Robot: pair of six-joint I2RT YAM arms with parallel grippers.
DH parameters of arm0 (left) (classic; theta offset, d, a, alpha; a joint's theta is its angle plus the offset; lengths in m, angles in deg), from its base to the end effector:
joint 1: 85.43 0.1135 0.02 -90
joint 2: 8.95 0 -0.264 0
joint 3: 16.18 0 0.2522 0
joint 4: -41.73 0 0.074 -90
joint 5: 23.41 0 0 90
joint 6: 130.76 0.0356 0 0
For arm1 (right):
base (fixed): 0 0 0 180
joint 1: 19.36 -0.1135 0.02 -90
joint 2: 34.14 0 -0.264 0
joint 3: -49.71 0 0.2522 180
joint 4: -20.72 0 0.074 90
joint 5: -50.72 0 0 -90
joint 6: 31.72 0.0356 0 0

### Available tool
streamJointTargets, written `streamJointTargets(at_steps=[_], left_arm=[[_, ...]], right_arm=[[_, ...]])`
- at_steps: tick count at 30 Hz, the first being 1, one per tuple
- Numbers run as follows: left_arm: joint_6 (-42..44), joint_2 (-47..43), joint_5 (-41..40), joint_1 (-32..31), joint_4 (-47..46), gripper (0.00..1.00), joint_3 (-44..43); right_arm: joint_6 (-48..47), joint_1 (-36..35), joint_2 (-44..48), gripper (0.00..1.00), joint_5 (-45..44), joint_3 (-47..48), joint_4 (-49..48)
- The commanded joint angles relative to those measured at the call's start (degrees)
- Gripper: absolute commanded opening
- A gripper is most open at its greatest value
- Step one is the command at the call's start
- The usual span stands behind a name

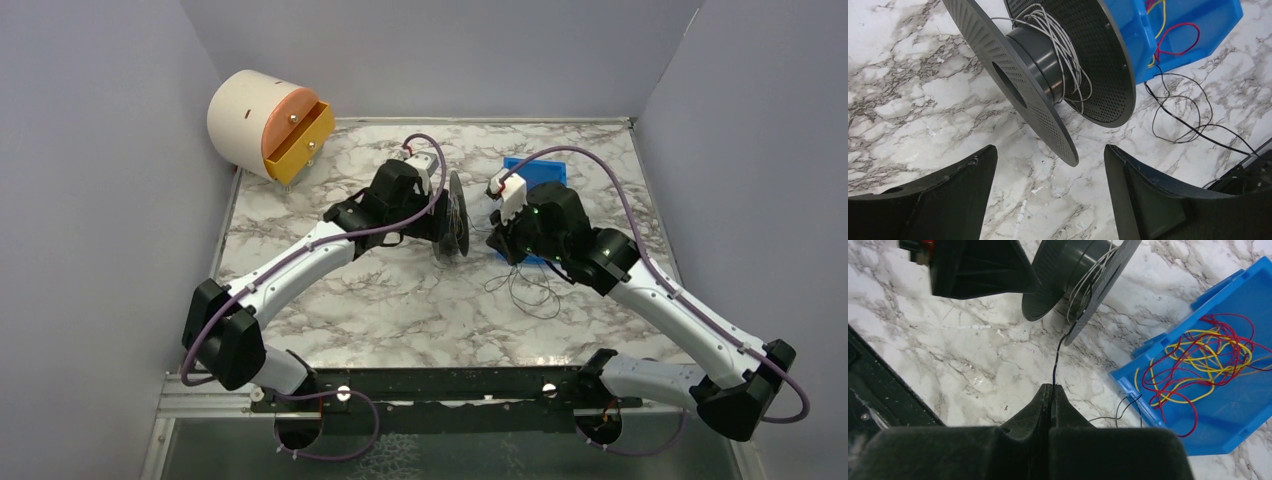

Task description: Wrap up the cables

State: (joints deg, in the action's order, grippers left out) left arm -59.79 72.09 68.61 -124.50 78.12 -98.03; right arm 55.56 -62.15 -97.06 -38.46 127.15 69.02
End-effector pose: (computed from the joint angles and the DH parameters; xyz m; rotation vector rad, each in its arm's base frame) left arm 0.2478 -0.2028 0.3141 0.4130 2.2198 -0.5985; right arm 0.1722 0.1601 0.3509 -0.8549 2.0165 0.4155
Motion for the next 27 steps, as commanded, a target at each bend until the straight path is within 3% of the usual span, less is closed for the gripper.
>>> streamJointTargets(at_steps=[1,24,27], left_arm=[[-0.38,1.59,2.29,0.02,-1.51,0.79,-2.85],[5.84,4.86,-7.83,-0.42,2.25,0.38,-3.68],[6.84,4.56,-8.05,-0.39,2.71,0.29,-3.99]], right_arm=[[2.63,-0.26,2.70,0.01,3.73,1.06,2.03],[5.62,-0.28,10.97,0.01,9.22,-1.06,2.20],[5.64,-0.28,10.99,0.01,9.46,-1.45,1.97]])
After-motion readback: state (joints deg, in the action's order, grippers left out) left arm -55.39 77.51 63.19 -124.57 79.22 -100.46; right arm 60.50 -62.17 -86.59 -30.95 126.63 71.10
